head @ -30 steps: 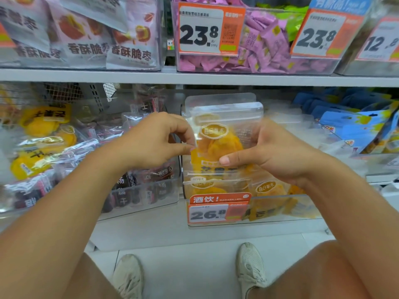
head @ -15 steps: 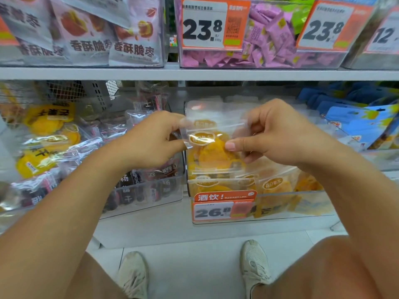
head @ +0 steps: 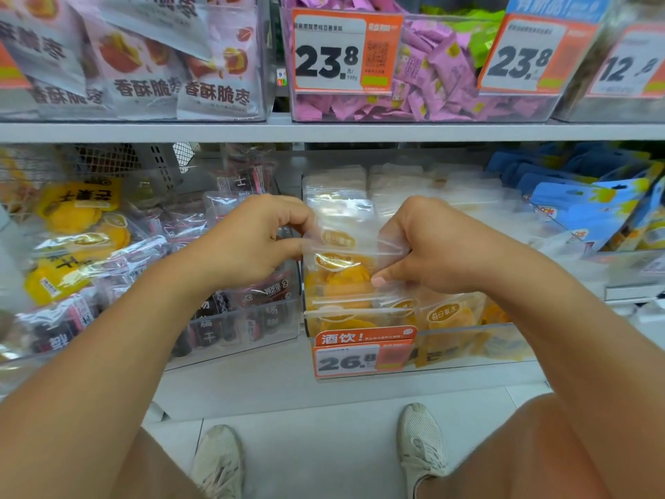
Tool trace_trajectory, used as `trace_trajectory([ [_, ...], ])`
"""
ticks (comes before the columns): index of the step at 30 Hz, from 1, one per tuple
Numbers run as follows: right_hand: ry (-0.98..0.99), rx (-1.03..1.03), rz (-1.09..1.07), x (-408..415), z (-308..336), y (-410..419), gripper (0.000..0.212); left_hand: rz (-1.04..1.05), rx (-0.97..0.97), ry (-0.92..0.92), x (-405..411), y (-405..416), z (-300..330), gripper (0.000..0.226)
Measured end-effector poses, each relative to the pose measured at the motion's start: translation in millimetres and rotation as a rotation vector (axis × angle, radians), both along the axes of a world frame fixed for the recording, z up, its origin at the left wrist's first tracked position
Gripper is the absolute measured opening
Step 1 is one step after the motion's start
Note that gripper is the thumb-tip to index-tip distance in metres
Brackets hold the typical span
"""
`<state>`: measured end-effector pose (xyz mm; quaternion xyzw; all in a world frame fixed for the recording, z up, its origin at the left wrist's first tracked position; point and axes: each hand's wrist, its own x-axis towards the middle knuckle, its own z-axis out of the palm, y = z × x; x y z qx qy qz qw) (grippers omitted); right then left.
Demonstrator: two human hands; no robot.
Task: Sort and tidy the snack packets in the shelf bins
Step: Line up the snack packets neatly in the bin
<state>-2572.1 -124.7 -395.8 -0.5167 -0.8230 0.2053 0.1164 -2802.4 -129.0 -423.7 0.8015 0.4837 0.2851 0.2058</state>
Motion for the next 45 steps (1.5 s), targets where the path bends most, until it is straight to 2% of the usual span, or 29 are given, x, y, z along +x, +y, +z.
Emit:
trace_trajectory([
  [3,-0.053,0.008,0.015,-5,-3,1,0.028,0.035,-0.009,-0.012,-1,1,-1,0.008],
  [6,-0.018,-0.019,0.009,-3,-4,3,0.028,0.052,-0.004,0.035,-4,-1,-1,0.016],
  [10,0.098,-0.065,0.023,5,-4,12,0.022,-0.021,-0.186,-0.079,-5,-9,5,0.053],
  [11,0.114,-0.082,0.037,7,-5,14,0.019,-0.044,-0.215,-0.123,-5,-13,8,0.054],
  [12,0.134,-0.102,0.06,9,-4,16,0.016,-0.049,-0.194,-0.131,-5,-19,13,0.053],
  [14,0.18,-0.135,0.1,12,-4,19,0.016,0.009,-0.011,-0.024,-6,-33,22,0.054],
  [16,0.211,-0.084,0.105,12,1,19,0.031,-0.011,0.173,0.06,-4,-47,28,0.057],
  [19,0.228,0.088,0.131,2,8,20,0.05,-0.157,0.273,0.187,3,-52,16,0.051],
  [22,0.15,0.197,0.143,-16,9,21,0.036,-0.148,0.368,0.298,10,-53,-8,0.045],
  [25,0.111,0.182,0.169,-22,11,24,0.02,-0.082,0.442,0.448,17,-55,-22,0.045],
  [28,0.069,0.19,0.18,-25,13,24,0.011,-0.103,0.421,0.364,10,-49,-29,0.042],
  [38,-0.01,0.087,0.185,-33,-12,22,0.011,-0.141,0.36,0.175,5,-34,-35,0.025],
  [45,0.053,-0.028,0.13,-26,-13,22,0.013,-0.171,0.334,0.126,1,-32,-35,0.028],
])
